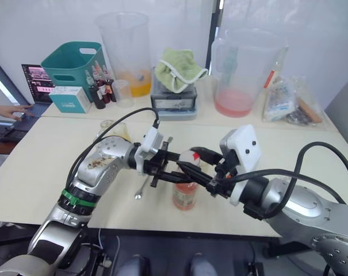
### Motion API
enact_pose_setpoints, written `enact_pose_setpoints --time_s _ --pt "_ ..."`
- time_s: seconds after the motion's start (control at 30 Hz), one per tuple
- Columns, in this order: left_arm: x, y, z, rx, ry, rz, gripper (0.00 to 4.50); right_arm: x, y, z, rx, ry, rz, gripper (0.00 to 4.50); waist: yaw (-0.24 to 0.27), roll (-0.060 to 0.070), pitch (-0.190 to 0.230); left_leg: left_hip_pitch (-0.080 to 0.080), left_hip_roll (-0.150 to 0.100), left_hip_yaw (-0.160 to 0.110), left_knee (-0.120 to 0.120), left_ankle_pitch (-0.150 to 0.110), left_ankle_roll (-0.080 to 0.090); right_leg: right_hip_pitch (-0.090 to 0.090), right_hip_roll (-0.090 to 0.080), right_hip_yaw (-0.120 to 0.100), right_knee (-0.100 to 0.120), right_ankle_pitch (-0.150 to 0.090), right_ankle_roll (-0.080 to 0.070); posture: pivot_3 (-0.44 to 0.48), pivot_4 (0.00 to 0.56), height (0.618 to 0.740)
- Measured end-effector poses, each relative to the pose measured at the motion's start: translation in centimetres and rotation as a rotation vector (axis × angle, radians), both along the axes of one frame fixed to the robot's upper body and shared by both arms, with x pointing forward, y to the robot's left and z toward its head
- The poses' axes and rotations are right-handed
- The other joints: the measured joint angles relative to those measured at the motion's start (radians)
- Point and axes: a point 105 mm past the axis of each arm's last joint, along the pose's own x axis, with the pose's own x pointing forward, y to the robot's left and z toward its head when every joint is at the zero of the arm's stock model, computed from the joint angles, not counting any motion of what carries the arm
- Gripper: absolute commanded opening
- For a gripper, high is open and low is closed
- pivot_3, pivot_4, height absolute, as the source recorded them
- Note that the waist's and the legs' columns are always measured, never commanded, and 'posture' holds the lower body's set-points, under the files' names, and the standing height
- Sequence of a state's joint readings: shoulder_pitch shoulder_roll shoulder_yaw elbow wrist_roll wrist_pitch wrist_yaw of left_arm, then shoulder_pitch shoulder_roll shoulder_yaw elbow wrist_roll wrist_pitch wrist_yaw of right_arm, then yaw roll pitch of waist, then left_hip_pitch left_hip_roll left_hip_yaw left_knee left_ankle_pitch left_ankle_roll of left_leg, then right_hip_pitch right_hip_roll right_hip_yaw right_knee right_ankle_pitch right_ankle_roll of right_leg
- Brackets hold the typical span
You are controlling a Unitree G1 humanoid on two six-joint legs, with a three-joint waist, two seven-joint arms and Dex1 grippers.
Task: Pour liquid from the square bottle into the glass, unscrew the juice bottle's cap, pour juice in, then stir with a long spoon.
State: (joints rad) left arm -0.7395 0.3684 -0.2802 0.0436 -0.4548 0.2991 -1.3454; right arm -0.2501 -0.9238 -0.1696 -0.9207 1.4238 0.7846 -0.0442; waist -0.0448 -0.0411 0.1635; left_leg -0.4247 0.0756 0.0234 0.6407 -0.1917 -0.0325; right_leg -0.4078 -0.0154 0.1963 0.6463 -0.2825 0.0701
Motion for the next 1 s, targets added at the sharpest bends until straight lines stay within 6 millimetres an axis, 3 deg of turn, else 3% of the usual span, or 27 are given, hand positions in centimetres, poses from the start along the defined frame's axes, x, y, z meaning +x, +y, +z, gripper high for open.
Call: enact_pose_setpoints --time_s 0.3,0.73,1.0 --pt "0.3 0.3 0.0 -0.002 0.007 0.017 1.51 0.7 0.2 0.1 -0.023 -0.020 0.061 1.66 0.000 0.000 0.000 0.001 0.000 -0.002 0.001 0.000 0.000 0.001 0.000 -0.002 0.000 0.000 0.000 0.000 0.150 0.740" --pt "-0.2 0.6 0.1 0.030 -0.020 -0.002 1.51 3.9 -0.4 0.9 -0.205 -0.007 0.772 1.66 -0.005 0.002 -0.001 0.002 0.000 -0.005 0.002 -0.001 0.001 0.003 0.000 -0.007 0.001 -0.001 -0.001 0.000 0.150 0.740" --pt "-0.7 0.3 0.1 0.036 -0.028 -0.011 1.51 4.5 -0.5 1.2 -0.284 0.018 0.905 1.66 0.002 0.003 -0.001 0.000 0.000 -0.014 0.002 -0.001 0.001 0.004 0.000 -0.017 0.003 -0.001 -0.003 0.000 0.150 0.740"
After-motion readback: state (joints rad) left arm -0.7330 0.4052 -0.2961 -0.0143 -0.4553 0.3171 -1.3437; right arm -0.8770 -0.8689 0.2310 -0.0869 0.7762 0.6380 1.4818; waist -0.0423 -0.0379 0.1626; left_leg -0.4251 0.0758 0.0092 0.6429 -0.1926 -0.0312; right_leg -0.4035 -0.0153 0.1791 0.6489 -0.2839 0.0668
